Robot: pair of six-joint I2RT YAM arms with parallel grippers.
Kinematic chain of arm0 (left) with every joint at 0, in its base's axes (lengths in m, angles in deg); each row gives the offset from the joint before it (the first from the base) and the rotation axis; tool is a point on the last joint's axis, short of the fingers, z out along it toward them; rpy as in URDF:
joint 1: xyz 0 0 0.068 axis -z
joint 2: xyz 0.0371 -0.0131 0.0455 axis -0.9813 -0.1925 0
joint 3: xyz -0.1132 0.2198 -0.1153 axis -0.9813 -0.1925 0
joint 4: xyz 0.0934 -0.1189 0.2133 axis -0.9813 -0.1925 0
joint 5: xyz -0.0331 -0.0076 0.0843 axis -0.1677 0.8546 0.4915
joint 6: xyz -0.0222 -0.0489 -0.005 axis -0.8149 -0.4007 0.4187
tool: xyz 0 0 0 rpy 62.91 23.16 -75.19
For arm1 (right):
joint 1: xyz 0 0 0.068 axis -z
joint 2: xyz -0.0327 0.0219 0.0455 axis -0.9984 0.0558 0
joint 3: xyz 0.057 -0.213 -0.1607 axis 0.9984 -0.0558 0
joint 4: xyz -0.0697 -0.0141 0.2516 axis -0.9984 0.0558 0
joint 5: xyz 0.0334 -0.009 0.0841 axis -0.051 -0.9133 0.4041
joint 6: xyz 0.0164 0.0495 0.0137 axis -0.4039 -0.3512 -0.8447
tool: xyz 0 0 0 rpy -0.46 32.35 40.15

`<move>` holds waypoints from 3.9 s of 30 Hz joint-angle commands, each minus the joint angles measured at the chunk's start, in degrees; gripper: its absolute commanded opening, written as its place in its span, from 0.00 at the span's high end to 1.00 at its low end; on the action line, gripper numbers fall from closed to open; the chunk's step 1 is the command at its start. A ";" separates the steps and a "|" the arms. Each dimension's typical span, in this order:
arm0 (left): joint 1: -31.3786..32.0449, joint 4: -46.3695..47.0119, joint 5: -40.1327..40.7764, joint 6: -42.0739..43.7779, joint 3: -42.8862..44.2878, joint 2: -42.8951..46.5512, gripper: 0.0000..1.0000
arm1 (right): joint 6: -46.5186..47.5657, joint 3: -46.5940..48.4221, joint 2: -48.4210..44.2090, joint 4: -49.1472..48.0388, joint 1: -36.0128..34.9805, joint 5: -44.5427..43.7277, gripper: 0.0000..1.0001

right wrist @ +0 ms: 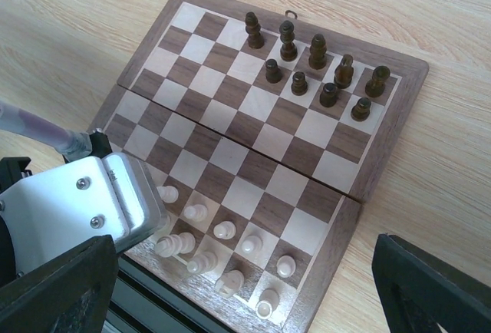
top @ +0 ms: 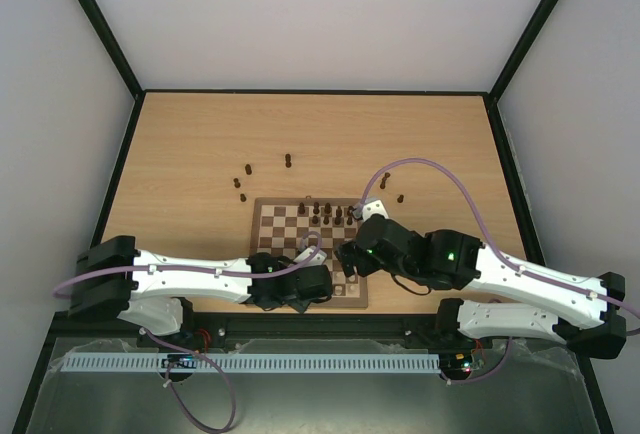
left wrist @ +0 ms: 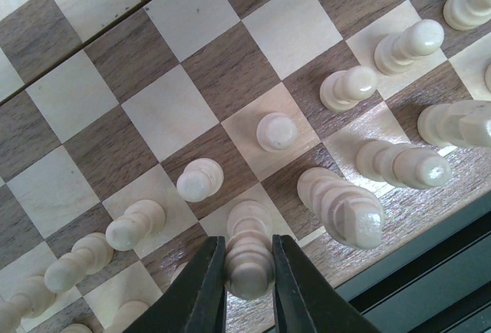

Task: Set up the chess pieces on the board
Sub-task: Place the chess piece on the chessboard, then pick up the chess piece at the center of the board.

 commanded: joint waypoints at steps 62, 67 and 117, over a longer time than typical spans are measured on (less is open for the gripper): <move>-37.74 6.71 0.31 13.59 4.91 24.92 0.00 | 12.90 5.22 18.73 -8.11 34.72 14.05 0.02; -43.43 8.90 -5.63 13.46 3.72 25.74 0.01 | 13.95 3.81 23.65 -10.75 45.32 18.18 0.16; -43.51 16.46 -15.77 11.06 -4.04 29.59 0.00 | 13.56 8.16 42.99 -10.66 56.55 15.61 0.98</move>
